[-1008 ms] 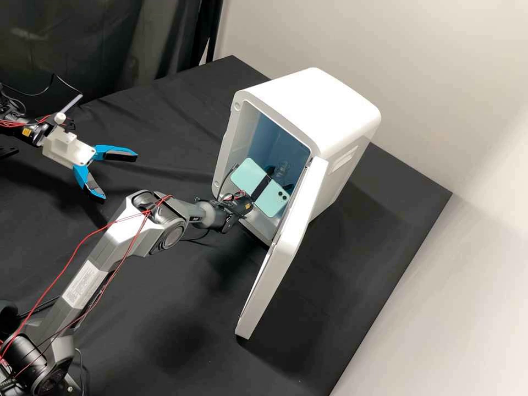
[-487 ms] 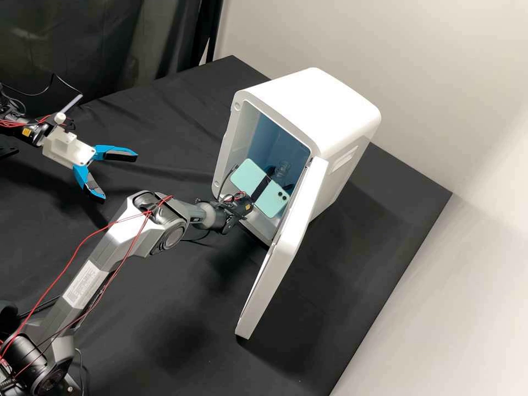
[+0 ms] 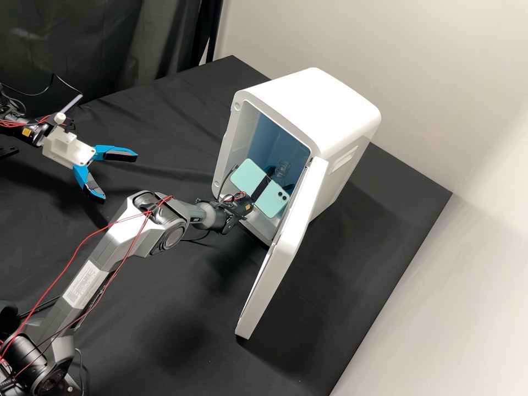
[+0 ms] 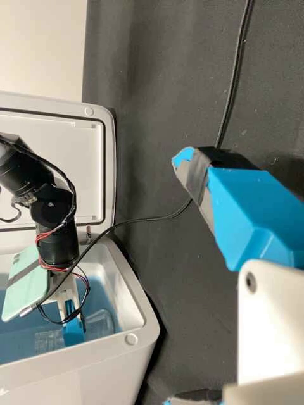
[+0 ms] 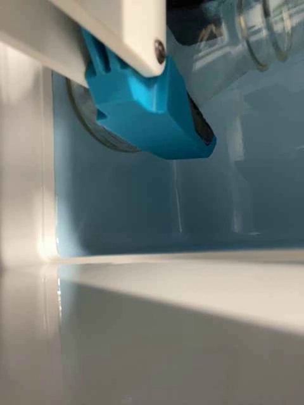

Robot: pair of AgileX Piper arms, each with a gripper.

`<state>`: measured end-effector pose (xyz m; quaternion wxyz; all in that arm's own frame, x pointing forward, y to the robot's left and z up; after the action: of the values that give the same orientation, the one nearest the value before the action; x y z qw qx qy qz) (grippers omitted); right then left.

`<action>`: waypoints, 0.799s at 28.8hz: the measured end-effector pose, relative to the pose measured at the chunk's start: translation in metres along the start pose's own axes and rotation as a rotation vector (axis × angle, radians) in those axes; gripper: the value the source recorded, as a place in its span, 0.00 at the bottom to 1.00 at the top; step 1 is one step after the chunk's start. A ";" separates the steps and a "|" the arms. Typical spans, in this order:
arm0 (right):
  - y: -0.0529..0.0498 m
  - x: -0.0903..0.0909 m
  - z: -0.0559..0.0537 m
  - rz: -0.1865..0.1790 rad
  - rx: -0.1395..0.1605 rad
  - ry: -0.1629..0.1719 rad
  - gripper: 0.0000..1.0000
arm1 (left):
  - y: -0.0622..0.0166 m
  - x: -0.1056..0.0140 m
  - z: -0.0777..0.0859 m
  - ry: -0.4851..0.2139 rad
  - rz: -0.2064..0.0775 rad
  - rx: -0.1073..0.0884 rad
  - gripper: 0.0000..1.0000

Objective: Place the flask in the incubator

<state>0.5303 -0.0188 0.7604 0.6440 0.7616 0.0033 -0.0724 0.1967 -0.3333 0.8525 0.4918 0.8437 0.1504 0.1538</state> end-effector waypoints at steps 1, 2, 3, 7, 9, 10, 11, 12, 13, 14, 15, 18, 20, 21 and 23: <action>0.000 0.000 0.000 0.000 0.000 0.000 1.00 | 0.0000 0.000 0.000 0.000 0.000 0.000 1.00; 0.000 0.000 0.001 -0.001 0.000 -0.001 1.00 | 0.0000 0.000 0.000 0.000 0.000 0.000 1.00; 0.000 0.000 0.001 -0.001 -0.002 -0.001 1.00 | 0.0000 0.000 0.000 0.000 0.000 0.000 1.00; 0.000 0.000 0.001 0.000 -0.014 -0.002 1.00 | 0.0000 0.000 0.000 0.000 0.000 0.000 1.00; 0.000 0.000 0.002 -0.003 -0.029 -0.010 1.00 | 0.0000 0.000 0.000 0.000 0.000 0.000 1.00; 0.000 0.000 0.002 -0.003 -0.031 -0.010 1.00 | 0.0000 0.000 0.000 0.000 0.000 0.000 1.00; 0.000 0.000 0.003 -0.007 -0.031 -0.014 1.00 | -0.0001 0.000 0.000 -0.002 0.000 0.000 1.00; 0.001 0.000 0.003 -0.006 -0.031 -0.016 1.00 | -0.0001 0.000 0.000 -0.002 0.000 0.000 1.00; 0.001 0.000 0.003 -0.006 -0.031 -0.016 1.00 | -0.0001 0.000 0.000 -0.002 0.000 0.000 1.00; 0.001 0.000 0.003 -0.007 -0.031 -0.018 1.00 | -0.0001 0.000 0.000 -0.002 0.000 0.000 1.00; 0.002 0.000 0.004 -0.007 -0.030 -0.021 1.00 | -0.0001 0.000 0.000 -0.002 0.000 0.000 1.00; 0.001 0.000 0.005 -0.014 -0.033 -0.032 1.00 | -0.0001 0.000 0.000 -0.002 0.000 0.000 1.00; 0.001 0.000 0.006 -0.016 -0.036 -0.035 1.00 | -0.0001 0.000 0.000 -0.002 0.000 0.000 1.00; 0.001 0.000 0.006 -0.019 -0.036 -0.040 1.00 | -0.0001 0.000 0.000 -0.002 0.000 0.000 1.00; -0.001 0.000 0.009 -0.026 -0.036 -0.049 1.00 | -0.0001 0.000 0.000 -0.002 0.000 0.000 1.00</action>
<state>0.5296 -0.0275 0.7576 0.6566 0.7476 -0.0013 -0.0995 0.1969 -0.3336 0.8523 0.4918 0.8439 0.1502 0.1529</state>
